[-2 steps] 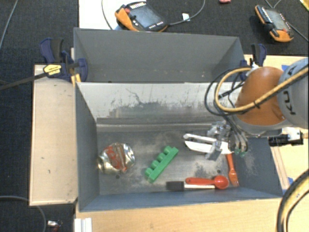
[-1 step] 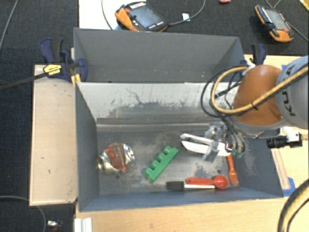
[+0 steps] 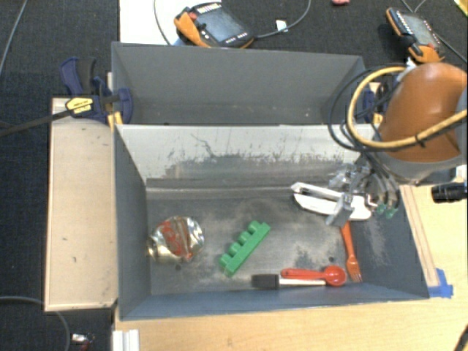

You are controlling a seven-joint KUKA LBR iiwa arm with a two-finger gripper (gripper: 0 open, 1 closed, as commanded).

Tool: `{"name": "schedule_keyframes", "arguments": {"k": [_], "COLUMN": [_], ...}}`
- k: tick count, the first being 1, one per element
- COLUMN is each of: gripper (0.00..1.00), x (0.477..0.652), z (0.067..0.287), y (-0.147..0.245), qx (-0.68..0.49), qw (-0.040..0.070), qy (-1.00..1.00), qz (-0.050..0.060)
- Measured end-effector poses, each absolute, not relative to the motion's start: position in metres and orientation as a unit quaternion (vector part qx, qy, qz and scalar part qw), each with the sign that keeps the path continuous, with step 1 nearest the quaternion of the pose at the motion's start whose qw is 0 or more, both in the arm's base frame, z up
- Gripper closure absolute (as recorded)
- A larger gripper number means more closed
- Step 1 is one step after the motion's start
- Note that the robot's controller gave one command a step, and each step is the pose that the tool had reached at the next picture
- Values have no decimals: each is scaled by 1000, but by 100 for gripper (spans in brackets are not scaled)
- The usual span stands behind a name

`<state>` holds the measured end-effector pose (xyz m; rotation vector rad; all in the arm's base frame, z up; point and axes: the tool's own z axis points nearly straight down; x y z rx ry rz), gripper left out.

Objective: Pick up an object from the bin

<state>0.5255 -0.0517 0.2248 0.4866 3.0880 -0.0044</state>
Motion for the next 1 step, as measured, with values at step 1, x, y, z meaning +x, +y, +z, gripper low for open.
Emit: {"name": "schedule_keyframes", "arguments": {"k": [1], "gripper": [100], "x": [523], "z": [217], "y": [-43], "qx": [153], "qw": [9], "qy": [988], "qz": [-1]}}
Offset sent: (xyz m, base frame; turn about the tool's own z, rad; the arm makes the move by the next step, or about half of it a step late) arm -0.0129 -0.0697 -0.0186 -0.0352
